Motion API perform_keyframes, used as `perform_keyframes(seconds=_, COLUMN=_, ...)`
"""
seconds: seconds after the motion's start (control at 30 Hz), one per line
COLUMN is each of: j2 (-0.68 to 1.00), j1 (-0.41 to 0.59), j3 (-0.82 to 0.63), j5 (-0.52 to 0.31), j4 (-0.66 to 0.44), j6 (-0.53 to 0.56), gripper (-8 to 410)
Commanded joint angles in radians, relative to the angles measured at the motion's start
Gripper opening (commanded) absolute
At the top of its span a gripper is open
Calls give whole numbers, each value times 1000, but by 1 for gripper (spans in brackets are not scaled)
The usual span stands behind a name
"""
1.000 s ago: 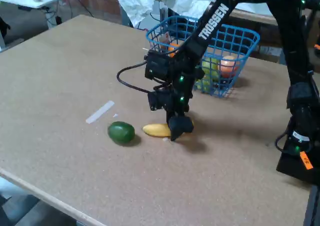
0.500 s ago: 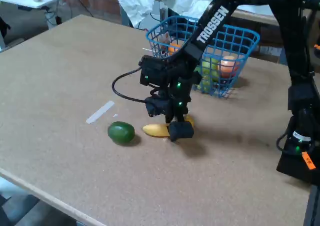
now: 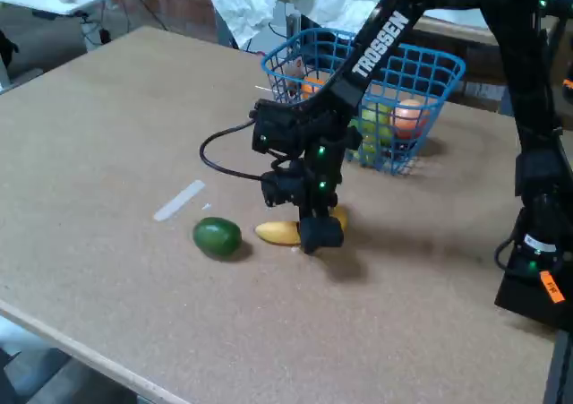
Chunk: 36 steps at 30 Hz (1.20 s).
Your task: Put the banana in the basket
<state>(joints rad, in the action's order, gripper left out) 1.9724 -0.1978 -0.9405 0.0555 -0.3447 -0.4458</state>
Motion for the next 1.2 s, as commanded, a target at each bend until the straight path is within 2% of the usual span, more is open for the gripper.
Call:
perform_keyframes(seconds=0.0, j2=4, j1=-2, j3=1, j5=17, j4=5, j6=-3, gripper=288)
perform_keyframes(seconds=0.23, j2=4, j1=0, j3=1, j5=65, j4=19, j6=-1, gripper=288)
perform_keyframes(seconds=1.17, j2=4, j1=2, j3=1, j5=60, j4=43, j6=-1, gripper=288)
